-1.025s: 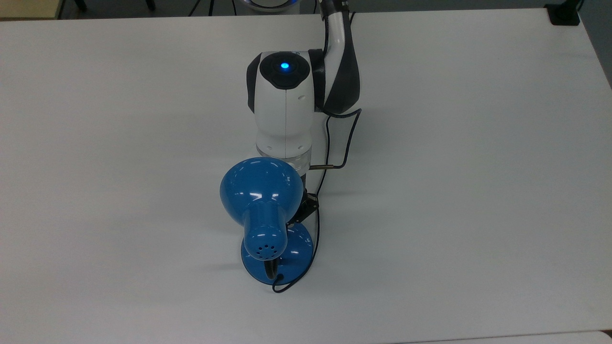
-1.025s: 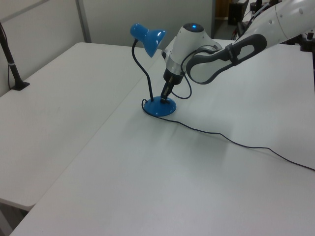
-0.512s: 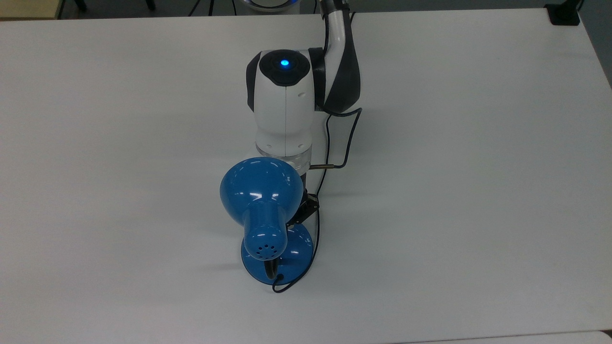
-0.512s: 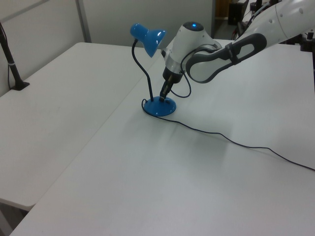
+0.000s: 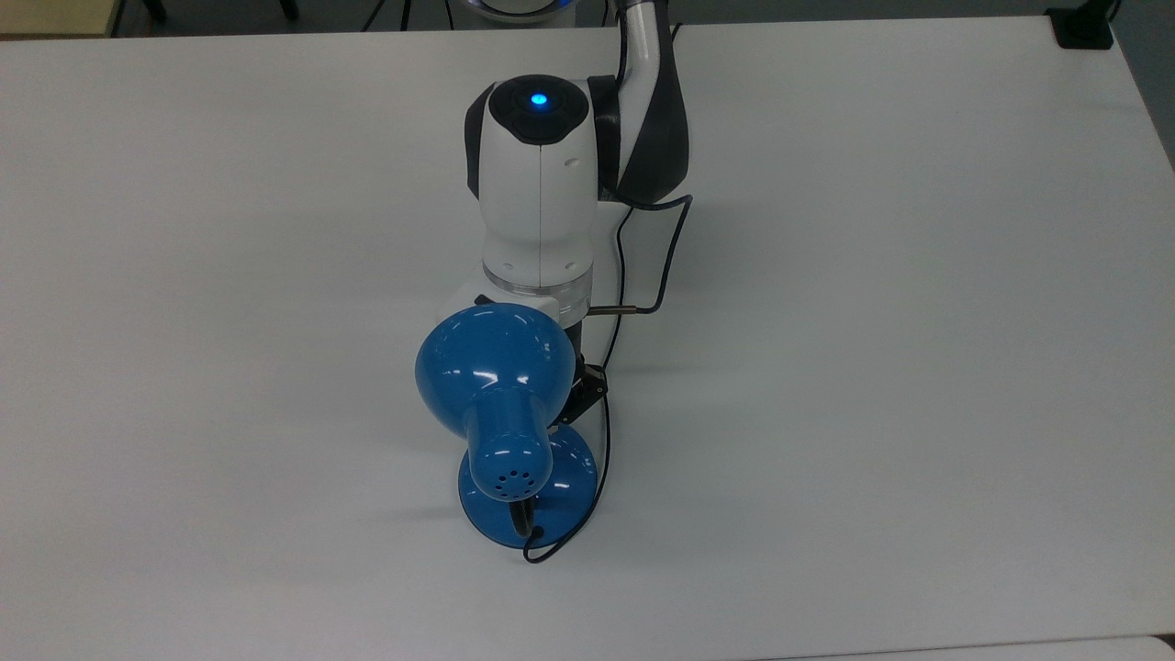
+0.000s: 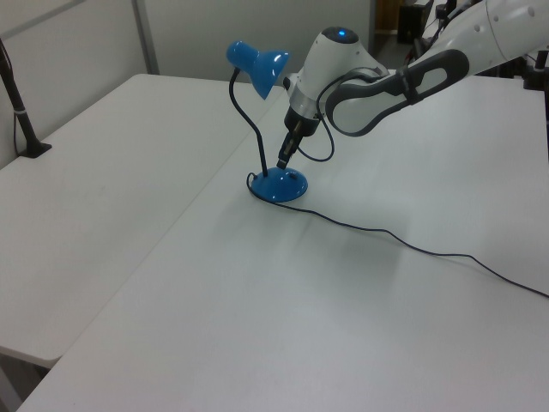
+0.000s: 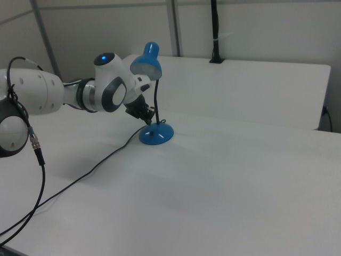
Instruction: Turn on the lamp
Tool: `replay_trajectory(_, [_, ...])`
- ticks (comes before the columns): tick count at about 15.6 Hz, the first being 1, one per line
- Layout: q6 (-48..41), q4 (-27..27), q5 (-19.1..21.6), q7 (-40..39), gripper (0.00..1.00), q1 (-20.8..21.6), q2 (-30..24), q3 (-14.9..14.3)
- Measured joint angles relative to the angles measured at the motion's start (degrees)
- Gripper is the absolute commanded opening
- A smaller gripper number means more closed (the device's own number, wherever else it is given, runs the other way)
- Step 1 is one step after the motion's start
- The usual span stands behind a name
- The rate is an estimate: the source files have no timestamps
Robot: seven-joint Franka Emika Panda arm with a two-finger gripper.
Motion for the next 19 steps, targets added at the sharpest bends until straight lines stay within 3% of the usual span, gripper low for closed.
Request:
replay_trajectory(8, [-5.8, -1.4, 0.0, -2.9, 0.0, -0.8, -0.2, -0.5])
replay_trajectory(19, [-6.0, -0.9, 0.1, -3.3, 0.0, -0.6, -0.3, -0.6])
